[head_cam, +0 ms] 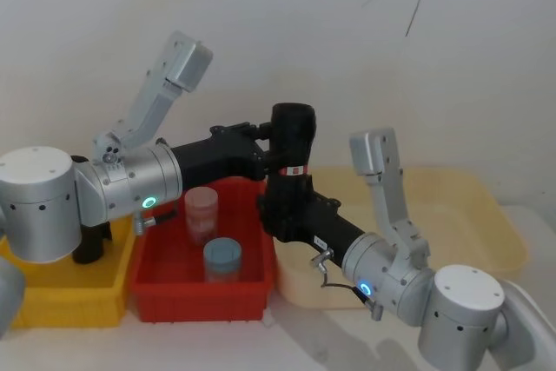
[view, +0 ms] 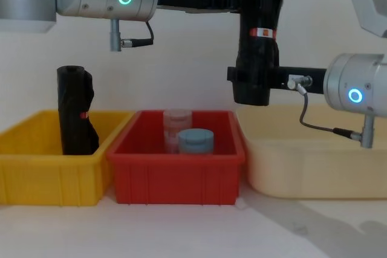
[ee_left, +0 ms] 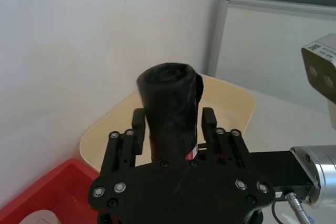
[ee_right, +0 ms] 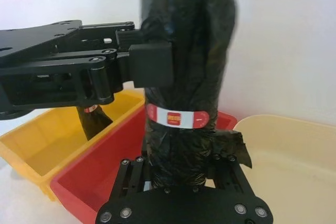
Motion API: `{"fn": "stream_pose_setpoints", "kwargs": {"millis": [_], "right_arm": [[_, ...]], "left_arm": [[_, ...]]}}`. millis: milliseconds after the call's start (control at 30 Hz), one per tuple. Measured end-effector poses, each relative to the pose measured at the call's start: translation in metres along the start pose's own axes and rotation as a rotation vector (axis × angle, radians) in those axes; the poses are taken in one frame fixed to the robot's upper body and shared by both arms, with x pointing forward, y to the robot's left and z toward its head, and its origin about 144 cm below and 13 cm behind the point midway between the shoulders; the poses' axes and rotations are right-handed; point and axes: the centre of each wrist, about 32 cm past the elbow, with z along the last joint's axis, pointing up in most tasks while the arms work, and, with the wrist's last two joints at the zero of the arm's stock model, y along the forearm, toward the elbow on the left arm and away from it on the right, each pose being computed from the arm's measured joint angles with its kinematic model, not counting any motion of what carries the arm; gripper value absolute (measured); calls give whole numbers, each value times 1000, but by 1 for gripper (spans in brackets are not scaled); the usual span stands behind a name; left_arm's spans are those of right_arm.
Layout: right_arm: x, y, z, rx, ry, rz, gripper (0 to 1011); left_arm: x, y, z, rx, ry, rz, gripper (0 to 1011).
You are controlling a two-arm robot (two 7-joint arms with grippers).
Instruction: Pick up the garbage bag with the one hand and transfer it to the other hand.
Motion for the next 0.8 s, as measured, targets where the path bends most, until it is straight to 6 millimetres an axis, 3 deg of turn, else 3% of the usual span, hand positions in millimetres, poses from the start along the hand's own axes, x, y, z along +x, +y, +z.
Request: {"fn": "stream_pose_setpoints", "kwargs": {"millis": [167,467,800], "right_arm": [[0,-1,0,-1,9,-10,533],[2,-2,-1,-12,30,-52,533],[12,-2,-1,-30,61,-157,533]], "left_arm": [[0,0,0,0,1,2,773],[-1,8,-2,-8,25,38,992],[-3,35,-4,-65,79,117,1002]]}}
